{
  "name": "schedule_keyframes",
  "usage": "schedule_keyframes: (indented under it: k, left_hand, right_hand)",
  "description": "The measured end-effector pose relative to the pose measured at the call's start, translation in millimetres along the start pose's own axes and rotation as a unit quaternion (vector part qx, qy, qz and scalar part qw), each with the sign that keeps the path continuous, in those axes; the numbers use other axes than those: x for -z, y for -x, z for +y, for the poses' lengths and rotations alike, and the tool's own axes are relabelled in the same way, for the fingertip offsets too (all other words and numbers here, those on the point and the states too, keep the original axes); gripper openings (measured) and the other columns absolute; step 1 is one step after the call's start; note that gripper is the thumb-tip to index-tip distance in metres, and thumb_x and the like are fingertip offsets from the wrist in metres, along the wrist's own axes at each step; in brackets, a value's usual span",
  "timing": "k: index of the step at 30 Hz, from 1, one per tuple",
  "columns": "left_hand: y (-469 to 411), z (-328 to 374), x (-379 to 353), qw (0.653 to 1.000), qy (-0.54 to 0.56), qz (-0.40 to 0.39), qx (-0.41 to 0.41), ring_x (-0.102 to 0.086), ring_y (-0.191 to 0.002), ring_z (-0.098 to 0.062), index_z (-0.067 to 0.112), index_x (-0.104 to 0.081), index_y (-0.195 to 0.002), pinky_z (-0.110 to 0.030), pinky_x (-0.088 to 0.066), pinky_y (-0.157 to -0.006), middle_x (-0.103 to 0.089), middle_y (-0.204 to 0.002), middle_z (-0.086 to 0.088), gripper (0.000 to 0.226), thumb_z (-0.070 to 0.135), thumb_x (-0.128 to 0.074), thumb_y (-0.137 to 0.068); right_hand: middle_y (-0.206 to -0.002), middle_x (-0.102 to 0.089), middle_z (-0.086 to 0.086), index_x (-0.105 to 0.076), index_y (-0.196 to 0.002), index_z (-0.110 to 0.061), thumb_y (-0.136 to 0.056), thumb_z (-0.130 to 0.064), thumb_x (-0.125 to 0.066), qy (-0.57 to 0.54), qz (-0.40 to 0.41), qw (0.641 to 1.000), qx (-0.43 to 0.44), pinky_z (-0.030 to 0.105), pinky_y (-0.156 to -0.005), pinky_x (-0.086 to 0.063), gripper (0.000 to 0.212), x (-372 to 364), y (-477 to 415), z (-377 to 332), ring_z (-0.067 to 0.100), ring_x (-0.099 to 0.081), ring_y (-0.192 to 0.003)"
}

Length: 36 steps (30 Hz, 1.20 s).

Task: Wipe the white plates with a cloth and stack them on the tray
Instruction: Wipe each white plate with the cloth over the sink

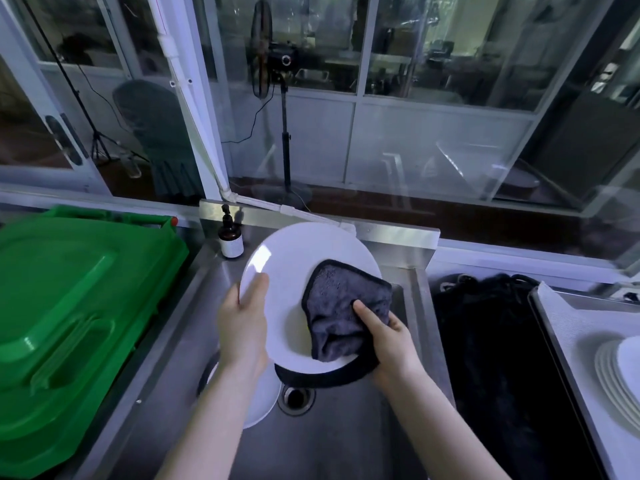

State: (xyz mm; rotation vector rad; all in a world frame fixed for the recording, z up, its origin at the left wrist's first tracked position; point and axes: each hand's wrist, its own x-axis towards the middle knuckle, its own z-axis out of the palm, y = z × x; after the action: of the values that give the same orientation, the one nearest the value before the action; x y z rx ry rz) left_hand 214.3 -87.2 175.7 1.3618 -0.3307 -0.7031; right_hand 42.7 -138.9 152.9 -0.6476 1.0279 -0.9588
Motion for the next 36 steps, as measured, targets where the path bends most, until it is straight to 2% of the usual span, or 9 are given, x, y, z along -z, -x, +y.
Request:
schedule_keyframes:
  k: [5,8,11,16,21,27,32,34,36]
  left_hand:
    - [-23.9,23.2,15.2,0.979,-0.132,-0.118,-0.098,-0.066,-0.075,-0.013,0.037,-0.073,-0.084,-0.034,-0.051,-0.069,-0.076,-0.083,0.006,0.013,0.030,-0.067,-0.094]
    - [-33.1,42.0,8.1,0.923,-0.252,-0.236,-0.171,-0.050,-0.063,-0.010,0.008,-0.064,-0.081,-0.029,-0.039,-0.064,-0.058,-0.067,-0.011,0.027,0.032,-0.071,-0.089]
    - [-25.8,42.6,-0.9,0.872,-0.325,-0.269,-0.248,-0.031,-0.050,-0.002,0.014,-0.038,-0.061,-0.015,-0.024,-0.049,-0.034,-0.052,0.012,0.045,0.012,-0.068,-0.095]
    - [-17.7,22.0,7.2,0.971,-0.154,-0.145,-0.112,-0.037,-0.069,-0.015,-0.004,-0.053,-0.082,-0.034,-0.028,-0.067,-0.042,-0.073,-0.004,0.043,0.036,-0.069,-0.087]
    - [-9.7,13.1,5.9,0.999,0.013,-0.035,0.019,-0.057,-0.081,-0.020,0.027,-0.072,-0.080,-0.040,-0.046,-0.075,-0.067,-0.085,0.001,0.026,0.051,-0.069,-0.073]
    - [-31.5,40.6,10.7,0.967,-0.175,-0.151,-0.106,-0.064,-0.065,-0.008,0.030,-0.072,-0.084,-0.034,-0.049,-0.065,-0.073,-0.076,0.010,0.018,0.046,-0.064,-0.085]
    - [-41.0,66.8,-3.2,0.811,-0.416,-0.331,-0.244,-0.036,-0.055,-0.003,-0.004,-0.062,-0.082,-0.021,-0.029,-0.057,-0.042,-0.061,0.008,0.048,0.042,-0.075,-0.088]
    - [-40.7,67.3,-6.0,0.795,-0.424,-0.343,-0.264,-0.044,-0.059,0.000,0.000,-0.069,-0.083,-0.017,-0.033,-0.059,-0.054,-0.062,0.006,0.030,0.029,-0.076,-0.089]
    - [-44.1,64.0,2.1,0.855,-0.349,-0.303,-0.237,-0.063,-0.076,0.002,0.018,-0.077,-0.090,-0.014,-0.045,-0.073,-0.074,-0.081,0.011,0.003,0.021,-0.076,-0.089]
  right_hand:
    - [-0.090,-0.075,0.019,-0.071,-0.086,0.001,-0.077,-0.011,-0.081,0.250,-0.060,0.959,0.118,0.045,-0.085,-0.056,0.018,2.4,-10.5,-47.1,0.031,-0.071,-0.092]
    - [-0.075,-0.074,0.003,-0.070,-0.080,-0.009,-0.074,-0.027,-0.085,0.499,-0.139,0.823,0.234,0.030,-0.069,-0.052,0.023,-12.9,-19.3,-89.8,0.006,-0.064,-0.070]
    - [-0.074,-0.069,0.007,-0.067,-0.081,-0.008,-0.073,-0.037,-0.083,0.617,-0.179,0.716,0.272,0.033,-0.067,-0.049,0.034,-31.0,-27.2,-102.8,0.017,-0.061,-0.070]
    - [-0.075,-0.075,0.000,-0.070,-0.083,-0.016,-0.083,-0.016,-0.077,0.320,-0.122,0.912,0.226,0.025,-0.061,-0.053,0.008,-14.4,-24.8,-84.8,0.008,-0.070,-0.072]
    - [-0.092,-0.075,0.017,-0.068,-0.089,-0.004,-0.083,-0.013,-0.076,0.119,-0.049,0.989,0.069,0.045,-0.076,-0.057,0.013,3.1,-6.4,-11.4,0.032,-0.071,-0.089]
    - [-0.093,-0.076,0.015,-0.071,-0.091,-0.001,-0.079,-0.011,-0.079,0.206,-0.091,0.967,0.116,0.045,-0.087,-0.057,0.018,6.9,-14.6,-42.1,0.034,-0.071,-0.096]
    - [-0.084,-0.074,-0.001,-0.070,-0.085,-0.010,-0.077,-0.026,-0.083,0.547,-0.193,0.774,0.254,0.029,-0.070,-0.050,0.023,-11.5,-21.2,-79.2,0.009,-0.066,-0.079]
    - [-0.075,-0.069,-0.001,-0.068,-0.081,-0.010,-0.079,-0.026,-0.081,0.539,-0.195,0.774,0.268,0.028,-0.062,-0.044,0.021,-14.9,-20.4,-75.3,0.006,-0.060,-0.068]
    - [-0.070,-0.068,0.007,-0.069,-0.080,-0.011,-0.081,-0.027,-0.079,0.472,-0.167,0.829,0.250,0.028,-0.052,-0.045,0.019,-9.4,-18.6,-68.7,0.012,-0.060,-0.062]
